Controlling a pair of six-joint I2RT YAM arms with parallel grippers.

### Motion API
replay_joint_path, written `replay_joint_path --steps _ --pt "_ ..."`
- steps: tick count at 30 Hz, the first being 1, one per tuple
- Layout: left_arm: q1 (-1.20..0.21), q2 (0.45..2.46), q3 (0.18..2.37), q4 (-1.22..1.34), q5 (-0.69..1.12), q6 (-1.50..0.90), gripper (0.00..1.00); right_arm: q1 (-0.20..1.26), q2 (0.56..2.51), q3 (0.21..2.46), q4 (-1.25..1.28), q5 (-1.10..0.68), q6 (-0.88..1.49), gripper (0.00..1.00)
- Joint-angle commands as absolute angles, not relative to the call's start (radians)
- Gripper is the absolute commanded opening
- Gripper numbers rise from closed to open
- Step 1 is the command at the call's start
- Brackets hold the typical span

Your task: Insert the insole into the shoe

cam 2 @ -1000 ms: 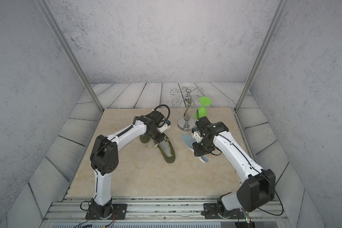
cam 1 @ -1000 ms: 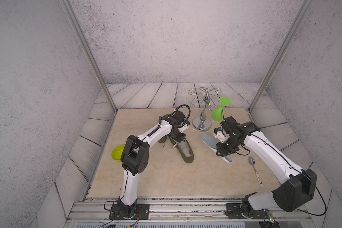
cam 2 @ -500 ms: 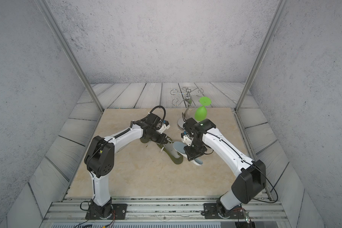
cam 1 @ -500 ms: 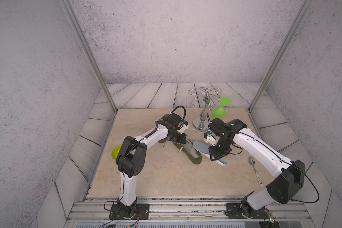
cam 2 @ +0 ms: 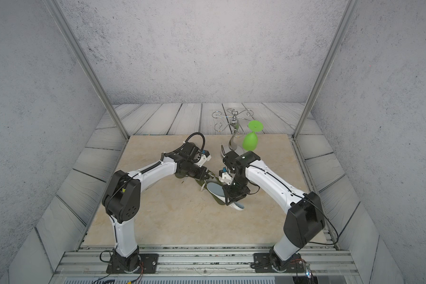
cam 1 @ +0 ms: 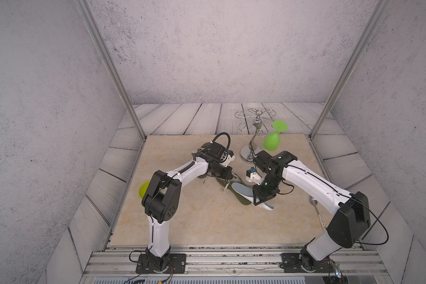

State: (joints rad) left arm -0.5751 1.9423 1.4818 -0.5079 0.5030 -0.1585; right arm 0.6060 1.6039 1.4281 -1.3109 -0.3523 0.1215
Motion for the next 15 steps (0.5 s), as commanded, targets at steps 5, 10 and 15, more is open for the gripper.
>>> replay_joint_path --steps 5,10,15 --pt "-0.572 1.869 1.458 -0.465 0.522 -0.152 0.00 0.576 1.659 1.389 -1.262 -0.380 0.132 0.32" --pt "-0.577 1.865 1.447 -0.464 0.520 -0.144 0.00 0.571 1.691 1.409 -1.257 -0.330 0.146 0.31" --pt "-0.586 1.873 1.447 -0.422 0.549 -0.167 0.00 0.574 1.737 1.436 -1.217 -0.315 0.158 0.31"
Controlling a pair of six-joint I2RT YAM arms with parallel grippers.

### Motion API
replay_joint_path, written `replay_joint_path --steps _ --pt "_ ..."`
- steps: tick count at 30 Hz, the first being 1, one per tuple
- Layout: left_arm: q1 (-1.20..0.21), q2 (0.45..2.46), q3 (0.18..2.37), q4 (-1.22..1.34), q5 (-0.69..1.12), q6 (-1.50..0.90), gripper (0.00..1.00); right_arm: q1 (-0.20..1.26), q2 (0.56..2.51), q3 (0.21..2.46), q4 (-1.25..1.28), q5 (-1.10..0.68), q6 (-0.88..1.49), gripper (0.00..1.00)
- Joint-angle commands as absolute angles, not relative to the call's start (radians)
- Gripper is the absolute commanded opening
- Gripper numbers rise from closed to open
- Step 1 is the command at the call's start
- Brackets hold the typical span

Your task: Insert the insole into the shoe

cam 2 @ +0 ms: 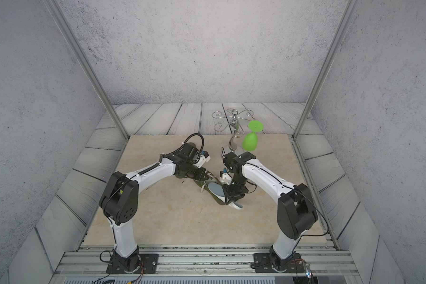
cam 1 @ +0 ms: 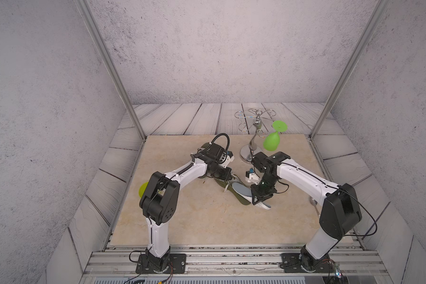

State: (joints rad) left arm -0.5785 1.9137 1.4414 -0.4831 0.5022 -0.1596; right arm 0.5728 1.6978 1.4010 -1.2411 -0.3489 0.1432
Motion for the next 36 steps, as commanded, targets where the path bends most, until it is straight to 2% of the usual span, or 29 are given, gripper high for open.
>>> replay_joint_path --steps 1,11,19,25,36 --pt "-0.587 1.876 1.447 -0.411 0.561 -0.166 0.00 0.575 1.745 1.445 -1.215 -0.297 0.154 0.31" --pt "-0.586 1.941 1.493 -0.424 0.647 -0.121 0.00 0.578 1.796 1.532 -1.191 -0.168 0.053 0.30" --pt "-0.577 1.973 1.515 -0.425 0.688 -0.116 0.00 0.579 1.808 1.505 -1.112 -0.100 0.021 0.29" --pt "-0.565 2.001 1.541 -0.435 0.730 -0.109 0.00 0.579 1.767 1.444 -0.982 -0.089 -0.030 0.27" --pt "-0.530 2.094 1.614 -0.434 0.842 -0.142 0.00 0.579 1.802 1.453 -0.890 -0.086 -0.107 0.23"
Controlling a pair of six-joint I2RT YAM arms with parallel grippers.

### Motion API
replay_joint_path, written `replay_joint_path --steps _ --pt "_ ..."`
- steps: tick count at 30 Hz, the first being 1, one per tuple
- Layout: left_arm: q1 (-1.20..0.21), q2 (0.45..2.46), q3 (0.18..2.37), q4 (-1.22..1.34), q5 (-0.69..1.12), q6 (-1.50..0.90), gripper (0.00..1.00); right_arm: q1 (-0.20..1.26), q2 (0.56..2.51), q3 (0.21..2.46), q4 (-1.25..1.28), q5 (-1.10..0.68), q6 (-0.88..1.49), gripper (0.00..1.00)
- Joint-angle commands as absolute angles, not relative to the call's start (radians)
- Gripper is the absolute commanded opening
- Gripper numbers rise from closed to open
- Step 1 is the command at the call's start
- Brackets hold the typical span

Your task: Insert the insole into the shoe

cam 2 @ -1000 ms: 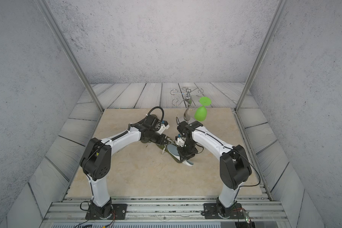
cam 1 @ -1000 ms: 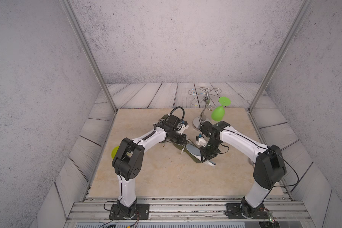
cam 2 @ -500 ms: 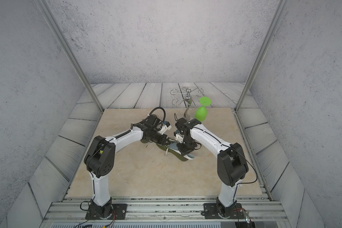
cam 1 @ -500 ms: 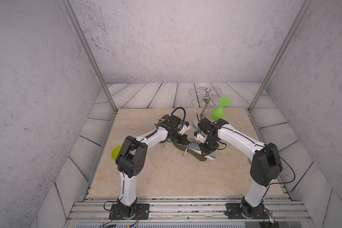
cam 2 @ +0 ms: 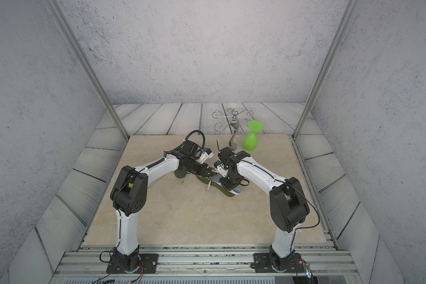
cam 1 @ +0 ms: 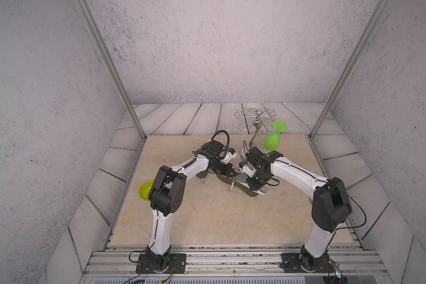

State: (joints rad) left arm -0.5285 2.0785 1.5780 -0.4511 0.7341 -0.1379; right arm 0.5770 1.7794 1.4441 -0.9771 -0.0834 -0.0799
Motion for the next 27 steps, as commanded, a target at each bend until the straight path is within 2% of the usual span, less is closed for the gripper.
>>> replay_joint_path --steps 1,11,18,27 --pt "-0.527 2.102 1.619 -0.431 0.854 -0.146 0.00 0.579 1.807 1.453 -0.881 -0.083 -0.107 0.23" --pt "-0.511 2.131 1.656 -0.423 0.914 -0.180 0.00 0.581 1.885 1.482 -0.876 -0.076 -0.125 0.23" --pt "-0.505 2.133 1.674 -0.437 0.929 -0.173 0.00 0.580 1.844 1.437 -0.835 -0.039 -0.124 0.22" --pt "-0.503 2.171 1.715 -0.471 0.949 -0.167 0.00 0.581 1.891 1.481 -0.778 -0.043 -0.127 0.22"
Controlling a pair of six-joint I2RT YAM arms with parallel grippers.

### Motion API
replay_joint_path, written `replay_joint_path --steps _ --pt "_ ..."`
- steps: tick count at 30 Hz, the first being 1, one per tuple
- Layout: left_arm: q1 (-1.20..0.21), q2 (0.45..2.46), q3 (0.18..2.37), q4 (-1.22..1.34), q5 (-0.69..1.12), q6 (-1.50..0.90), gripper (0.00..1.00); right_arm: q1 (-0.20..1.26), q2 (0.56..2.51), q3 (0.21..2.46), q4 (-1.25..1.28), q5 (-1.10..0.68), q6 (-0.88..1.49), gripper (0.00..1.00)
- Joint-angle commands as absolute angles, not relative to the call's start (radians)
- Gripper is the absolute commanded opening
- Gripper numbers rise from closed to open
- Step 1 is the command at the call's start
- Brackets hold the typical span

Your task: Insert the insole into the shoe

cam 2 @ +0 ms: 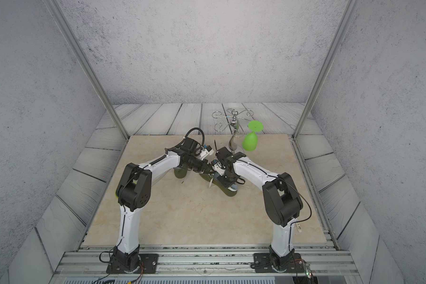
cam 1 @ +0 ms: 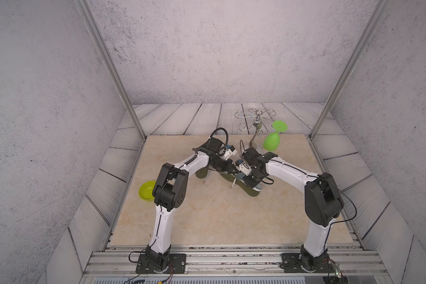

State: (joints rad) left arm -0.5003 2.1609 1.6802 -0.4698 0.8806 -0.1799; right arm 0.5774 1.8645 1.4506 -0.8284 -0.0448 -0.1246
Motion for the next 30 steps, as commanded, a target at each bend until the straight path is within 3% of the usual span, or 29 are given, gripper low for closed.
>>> replay_joint_path --steps 1,30 --pt "-0.503 2.174 1.717 -0.471 0.949 -0.166 0.00 0.581 1.891 1.472 -0.760 -0.048 -0.124 0.22" --pt "-0.499 2.233 1.717 -0.467 0.994 -0.165 0.00 0.581 1.834 1.280 -0.368 -0.033 -0.192 0.22"
